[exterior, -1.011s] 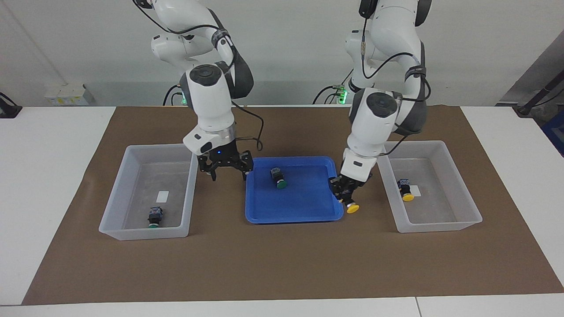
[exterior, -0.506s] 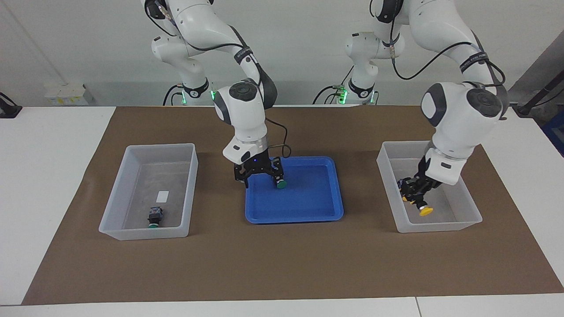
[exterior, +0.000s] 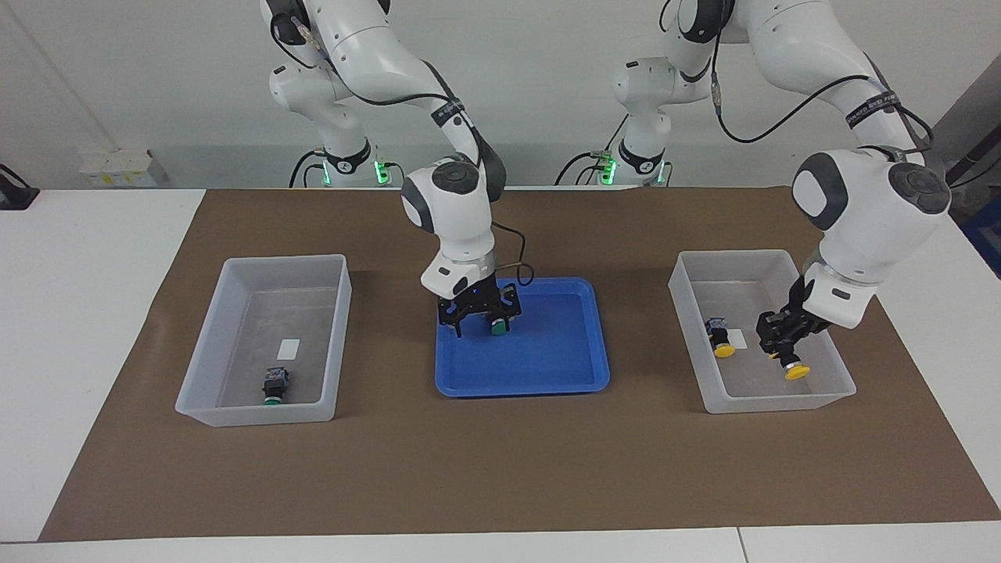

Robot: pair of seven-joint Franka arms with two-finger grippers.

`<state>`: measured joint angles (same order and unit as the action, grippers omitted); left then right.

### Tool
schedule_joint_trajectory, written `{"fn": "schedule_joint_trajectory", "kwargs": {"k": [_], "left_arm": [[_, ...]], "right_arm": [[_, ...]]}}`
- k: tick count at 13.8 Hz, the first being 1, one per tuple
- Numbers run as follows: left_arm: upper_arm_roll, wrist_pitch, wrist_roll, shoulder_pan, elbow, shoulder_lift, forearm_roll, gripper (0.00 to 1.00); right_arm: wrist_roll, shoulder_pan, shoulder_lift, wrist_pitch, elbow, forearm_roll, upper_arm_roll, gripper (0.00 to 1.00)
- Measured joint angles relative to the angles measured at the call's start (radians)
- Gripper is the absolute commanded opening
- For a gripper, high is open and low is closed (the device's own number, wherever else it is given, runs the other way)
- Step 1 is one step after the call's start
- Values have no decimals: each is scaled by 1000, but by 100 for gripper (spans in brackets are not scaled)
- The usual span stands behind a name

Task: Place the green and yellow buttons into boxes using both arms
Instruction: 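Carry the yellow button to the left bin while the right gripper grasps green, then release the yellow button in the bin while the right gripper carries green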

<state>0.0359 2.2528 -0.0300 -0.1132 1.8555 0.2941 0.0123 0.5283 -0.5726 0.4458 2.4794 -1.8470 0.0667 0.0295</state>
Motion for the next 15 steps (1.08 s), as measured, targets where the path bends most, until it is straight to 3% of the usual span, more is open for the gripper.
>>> {"fn": "schedule_joint_trajectory", "kwargs": {"k": [1,2,3,4,6,7,11,15], "left_arm": [[0,37,-11,-9,37,-1,0,0],[-1,64,-18,-15,62,1,0,0],[-1,92,-22,-21,82,6,0,0],[-1,126,-24,-29,104,12,0,0],[-1,170,-30,-37,137,24,0,56],[2,173,-31,-37,141,26,0,67],[10,106,-34,-35,85,24,-13,71],[16,-147,-38,-5,-104,21,-43,70]], "right_arm": [[0,-3,0,0,-7,9,0,51],[0,-4,-1,0,-13,19,0,14],[0,-5,-1,0,-18,23,0,0],[0,-5,-1,0,-21,25,0,0],[0,-5,-4,-2,-24,26,-1,0],[0,-4,-9,-6,-24,26,-2,0],[-3,48,-125,-108,-20,27,-14,0],[-94,185,-259,-242,-21,31,-16,0]]}}
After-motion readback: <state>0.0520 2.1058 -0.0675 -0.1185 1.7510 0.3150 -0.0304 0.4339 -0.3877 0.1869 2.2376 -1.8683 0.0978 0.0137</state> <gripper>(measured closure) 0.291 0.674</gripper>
